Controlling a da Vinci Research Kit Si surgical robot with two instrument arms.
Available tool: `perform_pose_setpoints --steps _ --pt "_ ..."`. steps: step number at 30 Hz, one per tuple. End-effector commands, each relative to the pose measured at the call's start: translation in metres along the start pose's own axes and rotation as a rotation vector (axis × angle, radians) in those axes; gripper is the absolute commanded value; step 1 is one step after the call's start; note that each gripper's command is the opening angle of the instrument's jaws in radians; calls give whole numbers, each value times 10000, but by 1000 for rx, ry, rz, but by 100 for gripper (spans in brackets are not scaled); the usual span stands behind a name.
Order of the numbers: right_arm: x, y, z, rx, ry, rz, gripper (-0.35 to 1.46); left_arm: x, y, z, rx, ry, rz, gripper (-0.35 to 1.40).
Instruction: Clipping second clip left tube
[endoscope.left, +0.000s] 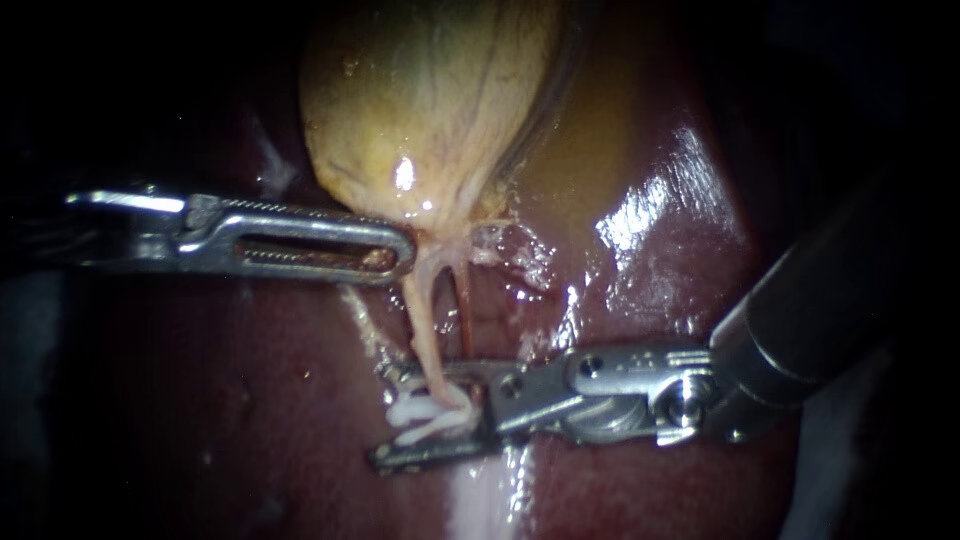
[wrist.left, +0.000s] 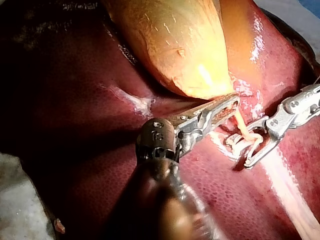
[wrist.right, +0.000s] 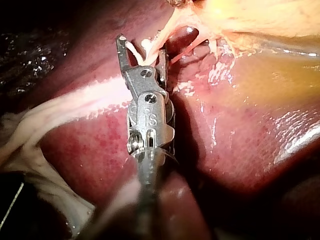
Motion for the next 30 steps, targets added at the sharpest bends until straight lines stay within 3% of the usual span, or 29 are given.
perform_pose_setpoints --steps 1,4,6,11,30 --pt "2 0 -3 0 1 15 15 0 0 0 0 0 0 -35" --pt "3 0 -8 -3 -6 35 -23 0 0 0 0 0 0 -35" --pt "4 1 -9 -3 -12 36 -35 0 0 0 0 0 0 -35" --pt "3 6 -13 -11 -49 99 -35 0 0 1 0 0 0 -35" --pt "2 7 -16 -7 -56 110 -35 0 -3 0 -1 -1 1 -35"
